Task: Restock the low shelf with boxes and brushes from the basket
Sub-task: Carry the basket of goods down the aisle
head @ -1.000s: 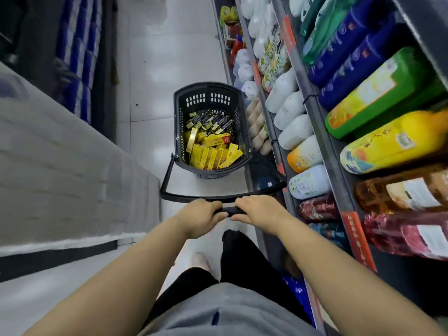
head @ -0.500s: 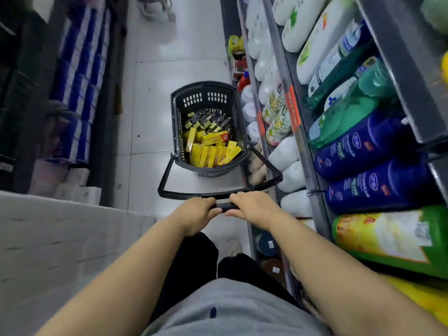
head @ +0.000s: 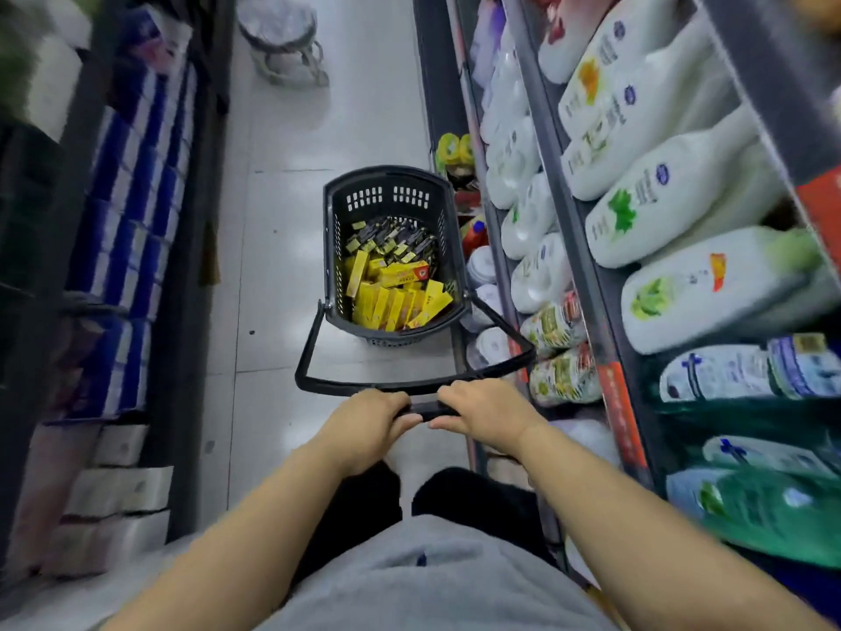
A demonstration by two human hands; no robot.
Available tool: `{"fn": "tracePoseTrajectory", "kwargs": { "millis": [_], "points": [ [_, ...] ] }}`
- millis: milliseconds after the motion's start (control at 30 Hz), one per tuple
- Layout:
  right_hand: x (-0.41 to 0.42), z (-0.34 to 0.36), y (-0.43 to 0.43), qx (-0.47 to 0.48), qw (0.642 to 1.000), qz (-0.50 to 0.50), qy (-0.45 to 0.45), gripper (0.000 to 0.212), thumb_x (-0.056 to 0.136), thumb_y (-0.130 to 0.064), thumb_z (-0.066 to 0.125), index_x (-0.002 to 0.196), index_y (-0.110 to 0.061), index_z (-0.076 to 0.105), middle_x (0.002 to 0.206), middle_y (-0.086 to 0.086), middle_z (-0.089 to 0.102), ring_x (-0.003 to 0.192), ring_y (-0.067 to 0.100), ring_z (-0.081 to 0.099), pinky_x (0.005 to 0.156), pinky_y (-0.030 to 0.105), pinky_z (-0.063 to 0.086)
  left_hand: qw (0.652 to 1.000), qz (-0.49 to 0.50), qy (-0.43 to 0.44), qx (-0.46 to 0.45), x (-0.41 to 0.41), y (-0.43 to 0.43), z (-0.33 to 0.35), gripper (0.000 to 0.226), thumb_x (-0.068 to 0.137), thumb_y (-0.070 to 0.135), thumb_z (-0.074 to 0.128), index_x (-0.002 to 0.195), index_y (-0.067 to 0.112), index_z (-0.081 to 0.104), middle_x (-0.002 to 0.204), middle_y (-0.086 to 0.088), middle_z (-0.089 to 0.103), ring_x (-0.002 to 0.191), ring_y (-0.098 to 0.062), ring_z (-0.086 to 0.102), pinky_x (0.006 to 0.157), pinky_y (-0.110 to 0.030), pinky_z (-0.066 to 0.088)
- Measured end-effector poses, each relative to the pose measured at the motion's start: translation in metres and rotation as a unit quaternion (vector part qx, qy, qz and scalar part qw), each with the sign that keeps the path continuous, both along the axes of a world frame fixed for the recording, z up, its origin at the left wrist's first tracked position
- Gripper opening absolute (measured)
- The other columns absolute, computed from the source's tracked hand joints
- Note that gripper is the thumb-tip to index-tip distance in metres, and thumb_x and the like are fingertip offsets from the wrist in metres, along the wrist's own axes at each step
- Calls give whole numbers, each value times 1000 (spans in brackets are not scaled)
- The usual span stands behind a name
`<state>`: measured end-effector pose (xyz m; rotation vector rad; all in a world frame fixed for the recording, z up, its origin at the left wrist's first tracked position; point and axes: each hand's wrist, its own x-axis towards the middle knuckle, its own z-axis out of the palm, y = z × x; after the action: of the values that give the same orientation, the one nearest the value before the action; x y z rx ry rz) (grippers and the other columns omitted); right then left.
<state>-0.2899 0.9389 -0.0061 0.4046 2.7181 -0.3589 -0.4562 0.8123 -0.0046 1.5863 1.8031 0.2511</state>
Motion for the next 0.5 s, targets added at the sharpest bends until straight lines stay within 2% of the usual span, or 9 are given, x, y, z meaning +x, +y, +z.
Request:
{"fn": "tracePoseTrajectory", "kwargs": {
  "millis": [100, 167, 300, 500],
  "points": [
    [-39, 4, 41, -9, 1000, -19, 4, 50, 93, -59, 33, 106, -13, 49, 102, 7, 59, 94, 29, 60, 65, 38, 37, 1000, -11, -5, -22, -42, 47, 7, 34, 97, 42, 40, 88, 12, 53, 87, -9, 63, 80, -27, 55, 62, -37, 34],
    [-61, 3, 67, -13, 1000, -22, 4, 50, 92, -59, 34, 105, -13, 49, 101, 7, 60, 93, 29, 60, 63, 36, 34, 999, -23, -8, -38, -63, 76, 8, 32, 98, 40, 40, 86, 13, 51, 85, -8, 61, 77, -25, 53, 64, -37, 35],
    [-105, -1, 126, -10, 1000, -18, 10, 49, 93, -59, 34, 105, -14, 50, 100, 7, 61, 91, 29, 61, 60, 35, 31, 1000, -12, 5, -23, -105, 132, 5, 30, 97, 41, 41, 80, 17, 47, 77, -3, 57, 69, -21, 47, 61, -38, 34],
    [-172, -12, 231, -11, 998, -30, 45, 49, 92, -59, 35, 105, -15, 51, 100, 7, 61, 92, 30, 60, 60, 33, 28, 999, -12, 44, -24, -173, 238, 0, 34, 97, 42, 39, 89, 12, 53, 88, -8, 62, 81, -27, 53, 65, -38, 35]
  ]
}}
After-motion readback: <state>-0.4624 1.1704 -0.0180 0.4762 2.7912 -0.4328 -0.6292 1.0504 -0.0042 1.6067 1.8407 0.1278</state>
